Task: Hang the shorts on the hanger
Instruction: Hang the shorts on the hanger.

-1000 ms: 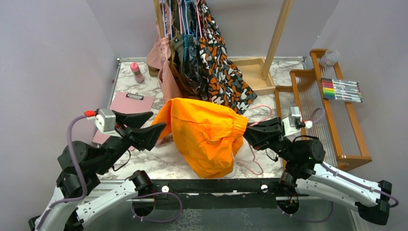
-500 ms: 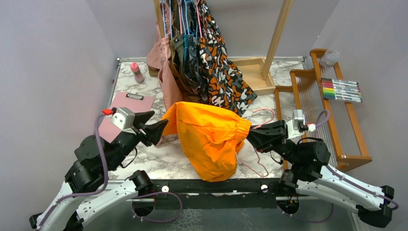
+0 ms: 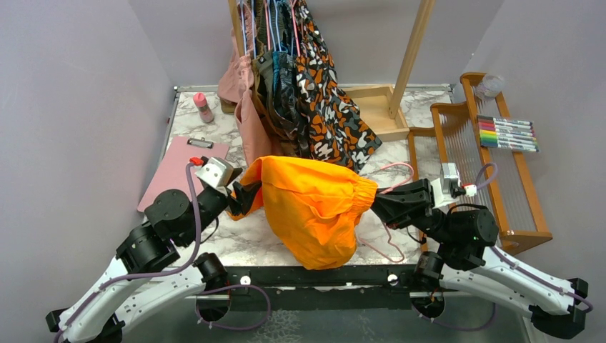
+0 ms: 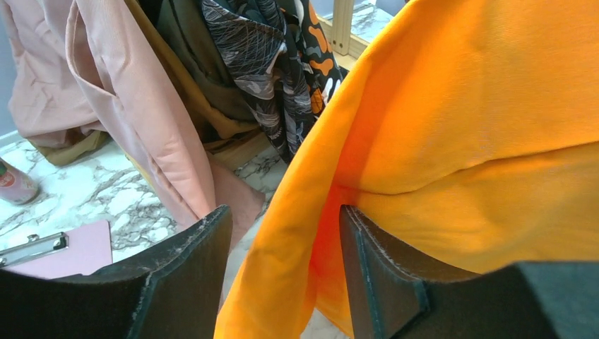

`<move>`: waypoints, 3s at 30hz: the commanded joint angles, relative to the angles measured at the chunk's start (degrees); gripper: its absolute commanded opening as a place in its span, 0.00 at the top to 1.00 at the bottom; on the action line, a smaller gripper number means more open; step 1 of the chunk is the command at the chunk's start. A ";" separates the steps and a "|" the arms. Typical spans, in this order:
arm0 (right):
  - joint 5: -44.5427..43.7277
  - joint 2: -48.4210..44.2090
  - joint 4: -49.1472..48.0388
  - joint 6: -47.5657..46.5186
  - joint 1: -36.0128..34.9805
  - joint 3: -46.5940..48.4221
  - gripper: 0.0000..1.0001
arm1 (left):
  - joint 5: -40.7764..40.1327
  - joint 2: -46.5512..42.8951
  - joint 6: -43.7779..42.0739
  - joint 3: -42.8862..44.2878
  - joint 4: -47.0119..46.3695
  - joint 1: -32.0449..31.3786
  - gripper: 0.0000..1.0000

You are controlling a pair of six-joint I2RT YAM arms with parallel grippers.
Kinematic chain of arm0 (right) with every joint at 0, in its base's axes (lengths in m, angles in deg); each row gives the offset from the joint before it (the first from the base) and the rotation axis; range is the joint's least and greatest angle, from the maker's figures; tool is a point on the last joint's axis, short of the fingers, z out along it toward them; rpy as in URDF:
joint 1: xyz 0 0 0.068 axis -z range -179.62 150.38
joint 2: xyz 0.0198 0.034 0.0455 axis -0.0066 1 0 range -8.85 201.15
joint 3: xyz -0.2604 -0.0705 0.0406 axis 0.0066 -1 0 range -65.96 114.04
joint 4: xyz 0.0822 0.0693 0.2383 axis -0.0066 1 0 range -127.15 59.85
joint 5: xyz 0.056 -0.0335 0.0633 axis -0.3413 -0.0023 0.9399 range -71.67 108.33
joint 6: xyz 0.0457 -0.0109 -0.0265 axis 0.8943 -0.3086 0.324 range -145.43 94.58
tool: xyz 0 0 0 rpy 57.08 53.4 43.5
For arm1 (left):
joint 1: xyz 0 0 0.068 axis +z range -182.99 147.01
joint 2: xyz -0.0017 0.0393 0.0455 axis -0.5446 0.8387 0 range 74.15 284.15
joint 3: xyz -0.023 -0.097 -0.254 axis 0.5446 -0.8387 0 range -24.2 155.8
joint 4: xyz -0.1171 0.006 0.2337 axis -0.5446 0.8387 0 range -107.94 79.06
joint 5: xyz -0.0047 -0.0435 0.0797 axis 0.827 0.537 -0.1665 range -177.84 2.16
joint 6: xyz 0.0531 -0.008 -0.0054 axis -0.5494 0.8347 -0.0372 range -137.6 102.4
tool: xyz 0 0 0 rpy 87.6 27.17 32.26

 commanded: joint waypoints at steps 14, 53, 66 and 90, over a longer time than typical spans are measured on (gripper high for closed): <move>3.36 -0.97 11.35 -4.92 -0.45 8.81 0.99 | -1.69 1.77 -0.94 9.53 -4.12 -0.16 1.00; 11.07 3.32 3.67 -4.16 -0.38 13.15 0.99 | 7.86 11.69 2.72 24.40 -2.57 -0.22 1.00; 7.80 6.54 -3.52 -3.79 -0.39 12.32 0.99 | 12.38 7.20 6.83 22.54 -2.08 -0.22 0.88; 5.17 2.66 -8.52 -0.89 -0.40 9.12 0.99 | -10.14 0.47 0.07 26.54 -1.11 -0.21 0.01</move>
